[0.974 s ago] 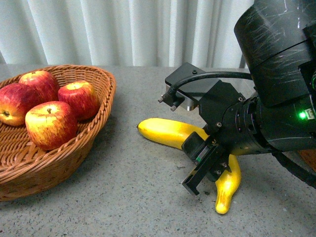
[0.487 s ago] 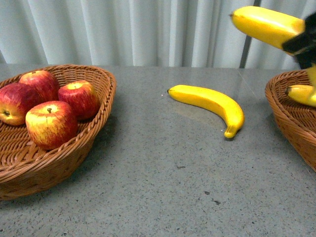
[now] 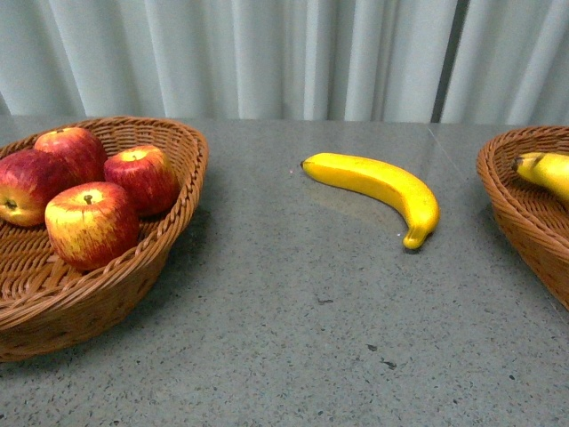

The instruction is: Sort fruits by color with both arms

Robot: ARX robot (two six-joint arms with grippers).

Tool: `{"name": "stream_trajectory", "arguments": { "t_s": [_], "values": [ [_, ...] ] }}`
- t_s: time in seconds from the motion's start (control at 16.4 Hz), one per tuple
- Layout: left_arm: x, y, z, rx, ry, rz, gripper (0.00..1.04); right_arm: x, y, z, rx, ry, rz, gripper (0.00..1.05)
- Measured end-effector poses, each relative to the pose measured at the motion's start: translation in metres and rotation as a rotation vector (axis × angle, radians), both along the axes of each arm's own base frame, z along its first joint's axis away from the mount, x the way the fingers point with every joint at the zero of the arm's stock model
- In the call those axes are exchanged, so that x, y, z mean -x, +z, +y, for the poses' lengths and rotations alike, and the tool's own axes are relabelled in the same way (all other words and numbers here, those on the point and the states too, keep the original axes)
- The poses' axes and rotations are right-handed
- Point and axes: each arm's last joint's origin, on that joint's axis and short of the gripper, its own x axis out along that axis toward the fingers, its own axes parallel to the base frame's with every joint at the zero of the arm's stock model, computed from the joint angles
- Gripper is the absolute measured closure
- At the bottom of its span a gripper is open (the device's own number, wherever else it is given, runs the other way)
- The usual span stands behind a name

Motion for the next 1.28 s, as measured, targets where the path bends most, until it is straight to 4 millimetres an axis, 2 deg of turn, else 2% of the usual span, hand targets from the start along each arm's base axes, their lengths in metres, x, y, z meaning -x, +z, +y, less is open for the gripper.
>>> {"name": "stream_trajectory", "arguments": {
  "t_s": [0.12, 0.24, 0.3, 0.49, 0.67, 0.79, 0.91, 1.28],
  "values": [
    [0.0, 0.0, 0.0, 0.0, 0.0, 0.0, 0.07, -0.013, 0.021, 0.02, -0.028, 0.058, -0.045, 0.07],
    [0.0, 0.0, 0.0, 0.0, 0.0, 0.0, 0.07, -0.036, 0.038, 0.051, -0.064, 0.137, -0.096, 0.07],
    [0.0, 0.0, 0.0, 0.0, 0.0, 0.0, 0.07, -0.052, 0.038, 0.072, -0.11, 0.2, -0.103, 0.07],
    [0.0, 0.0, 0.0, 0.0, 0.0, 0.0, 0.07, -0.093, 0.019, 0.128, -0.202, 0.314, -0.028, 0.07],
    [0.0, 0.0, 0.0, 0.0, 0.0, 0.0, 0.07, -0.117, -0.003, 0.163, -0.205, 0.383, 0.071, 0.07],
    [0.0, 0.0, 0.0, 0.0, 0.0, 0.0, 0.07, -0.127, -0.016, 0.174, -0.173, 0.414, 0.132, 0.07],
    [0.0, 0.0, 0.0, 0.0, 0.0, 0.0, 0.07, -0.141, -0.03, 0.176, -0.09, 0.375, 0.212, 0.07],
    [0.0, 0.0, 0.0, 0.0, 0.0, 0.0, 0.07, -0.146, -0.042, 0.176, -0.04, 0.344, 0.253, 0.07]
  ]
}}
